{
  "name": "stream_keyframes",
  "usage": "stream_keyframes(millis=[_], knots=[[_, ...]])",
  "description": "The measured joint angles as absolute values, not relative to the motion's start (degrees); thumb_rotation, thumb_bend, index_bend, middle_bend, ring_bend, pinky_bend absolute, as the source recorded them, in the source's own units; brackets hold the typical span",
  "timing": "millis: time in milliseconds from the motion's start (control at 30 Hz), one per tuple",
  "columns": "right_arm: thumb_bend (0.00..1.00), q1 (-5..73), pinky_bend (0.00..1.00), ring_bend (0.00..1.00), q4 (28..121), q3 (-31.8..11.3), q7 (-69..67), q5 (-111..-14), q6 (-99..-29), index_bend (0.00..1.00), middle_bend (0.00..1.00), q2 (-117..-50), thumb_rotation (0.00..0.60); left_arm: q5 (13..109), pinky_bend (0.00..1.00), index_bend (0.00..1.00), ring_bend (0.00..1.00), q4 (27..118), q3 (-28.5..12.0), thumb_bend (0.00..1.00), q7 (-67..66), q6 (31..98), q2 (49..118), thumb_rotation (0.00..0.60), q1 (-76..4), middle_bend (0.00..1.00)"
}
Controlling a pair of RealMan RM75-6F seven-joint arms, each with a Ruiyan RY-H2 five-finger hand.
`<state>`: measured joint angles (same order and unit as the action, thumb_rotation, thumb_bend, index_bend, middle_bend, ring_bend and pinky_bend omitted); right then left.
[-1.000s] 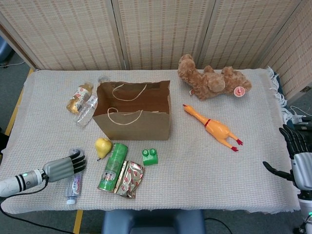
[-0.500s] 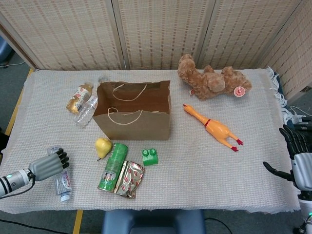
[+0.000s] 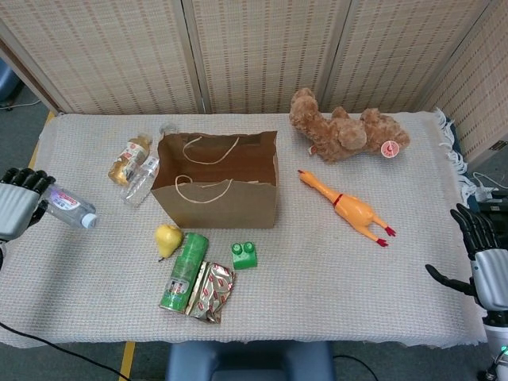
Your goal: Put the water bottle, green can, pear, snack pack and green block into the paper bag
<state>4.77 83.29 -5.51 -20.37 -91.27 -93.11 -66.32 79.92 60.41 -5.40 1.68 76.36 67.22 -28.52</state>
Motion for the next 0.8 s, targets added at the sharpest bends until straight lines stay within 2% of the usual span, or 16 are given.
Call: stream_keyframes(millis=[300, 400, 500, 667, 800], knots=[[0.06, 4.8, 0.00, 0.00, 83.4, -5.5, -20.5, -91.1, -92.9, 0.00, 0.00, -66.2, 0.600, 52.9, 0.72, 0.65, 0.62, 93.4, -22.9, 0.66, 5.9, 71.8, 64.4, 0.600, -29.1, 0.68], [0.06, 4.8, 0.00, 0.00, 83.3, -5.4, -20.7, -91.0, -92.8, 0.00, 0.00, -66.1, 0.600, 47.4, 0.71, 0.64, 0.62, 101.9, -28.9, 0.66, 6.4, 71.0, 63.8, 0.600, -30.7, 0.68], [0.06, 4.8, 0.00, 0.00, 83.3, -5.4, -20.9, -90.9, -92.7, 0.00, 0.00, -66.0, 0.600, 42.2, 0.71, 0.64, 0.62, 108.1, -33.3, 0.66, 7.5, 70.4, 63.6, 0.600, -32.4, 0.68], [0.06, 4.8, 0.00, 0.00, 83.4, -5.4, -21.0, -90.8, -92.6, 0.00, 0.00, -65.9, 0.600, 35.5, 0.72, 0.64, 0.62, 115.6, -37.7, 0.66, 9.0, 69.8, 64.0, 0.600, -35.5, 0.69], [0.06, 4.8, 0.00, 0.00, 83.5, -5.3, -21.0, -90.8, -92.4, 0.00, 0.00, -65.8, 0.600, 34.8, 0.72, 0.65, 0.62, 117.3, -38.2, 0.66, 8.0, 69.4, 65.9, 0.600, -39.0, 0.69]])
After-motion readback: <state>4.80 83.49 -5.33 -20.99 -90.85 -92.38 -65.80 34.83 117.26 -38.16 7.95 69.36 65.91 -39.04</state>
